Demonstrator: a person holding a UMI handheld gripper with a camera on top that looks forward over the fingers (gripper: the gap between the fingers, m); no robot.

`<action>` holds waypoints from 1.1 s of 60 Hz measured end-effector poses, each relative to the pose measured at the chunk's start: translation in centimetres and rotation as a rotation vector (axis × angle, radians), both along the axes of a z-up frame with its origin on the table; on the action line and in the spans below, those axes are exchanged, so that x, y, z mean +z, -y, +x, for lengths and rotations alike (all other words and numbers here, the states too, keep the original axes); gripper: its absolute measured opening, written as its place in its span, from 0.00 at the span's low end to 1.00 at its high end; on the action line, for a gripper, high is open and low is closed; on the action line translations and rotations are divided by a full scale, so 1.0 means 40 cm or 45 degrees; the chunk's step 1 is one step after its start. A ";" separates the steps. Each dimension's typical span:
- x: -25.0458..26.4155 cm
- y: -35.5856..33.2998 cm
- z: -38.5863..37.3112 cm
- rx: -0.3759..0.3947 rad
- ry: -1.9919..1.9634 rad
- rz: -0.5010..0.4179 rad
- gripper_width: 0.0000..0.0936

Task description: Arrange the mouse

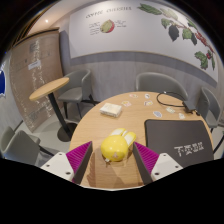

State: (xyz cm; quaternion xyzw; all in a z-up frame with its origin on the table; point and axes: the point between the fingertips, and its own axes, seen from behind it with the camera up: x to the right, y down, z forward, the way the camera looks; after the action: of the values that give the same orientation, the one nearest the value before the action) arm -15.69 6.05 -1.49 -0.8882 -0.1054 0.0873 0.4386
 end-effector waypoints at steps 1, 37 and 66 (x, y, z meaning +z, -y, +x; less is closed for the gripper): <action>-0.006 -0.006 -0.004 -0.004 -0.005 -0.018 0.89; 0.376 -0.047 0.318 -0.104 -0.043 0.388 0.38; 0.048 0.004 0.623 -0.180 0.161 -0.028 0.84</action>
State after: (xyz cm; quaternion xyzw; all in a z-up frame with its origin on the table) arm 9.23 5.88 0.44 -0.9019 -0.0691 0.0010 0.4264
